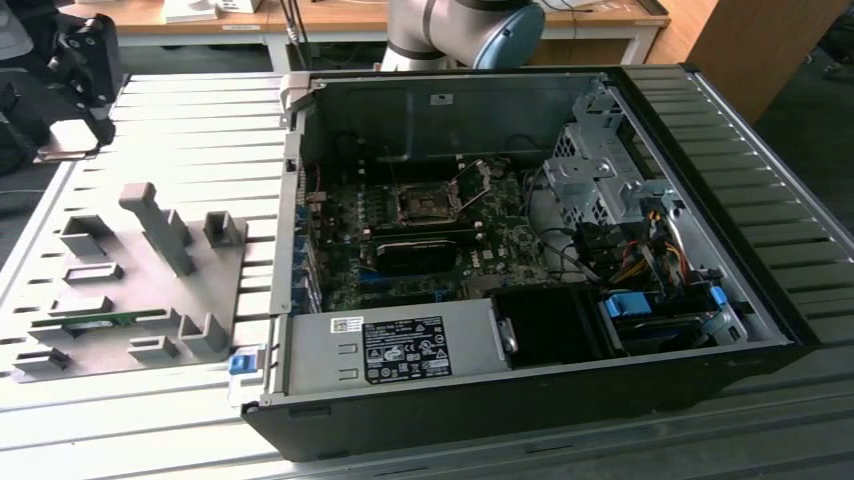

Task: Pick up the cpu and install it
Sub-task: 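Pick up the cpu and move it towards the insertion slot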

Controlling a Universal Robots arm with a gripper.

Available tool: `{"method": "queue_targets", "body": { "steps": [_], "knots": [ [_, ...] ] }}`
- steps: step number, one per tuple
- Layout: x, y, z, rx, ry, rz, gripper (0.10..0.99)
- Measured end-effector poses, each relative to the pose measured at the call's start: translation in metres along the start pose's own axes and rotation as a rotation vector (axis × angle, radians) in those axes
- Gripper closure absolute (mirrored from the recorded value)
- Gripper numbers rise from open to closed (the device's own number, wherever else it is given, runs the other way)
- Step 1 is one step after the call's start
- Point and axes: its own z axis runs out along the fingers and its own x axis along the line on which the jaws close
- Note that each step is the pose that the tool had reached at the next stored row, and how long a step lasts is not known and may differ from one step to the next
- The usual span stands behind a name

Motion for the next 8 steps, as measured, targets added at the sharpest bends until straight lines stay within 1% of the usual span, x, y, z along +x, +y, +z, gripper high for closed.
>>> {"method": "queue_targets", "body": {
  "steps": [1,2,6,7,8],
  "knots": [
    [-0.0019,0.0,0.0,0.0,0.0,0.0,0.549],
    [-0.006,-0.0001,-0.0001,0.0,0.0,0.0,0.549],
    [-0.0132,-0.0001,-0.0004,0.0,0.0001,0.0,0.549],
    [-0.017,-0.0001,-0.0004,0.0,0.0,0.0,0.549],
    [-0.0189,-0.0001,-0.0005,0.0,0.0,0.0,0.549]
  ]
}}
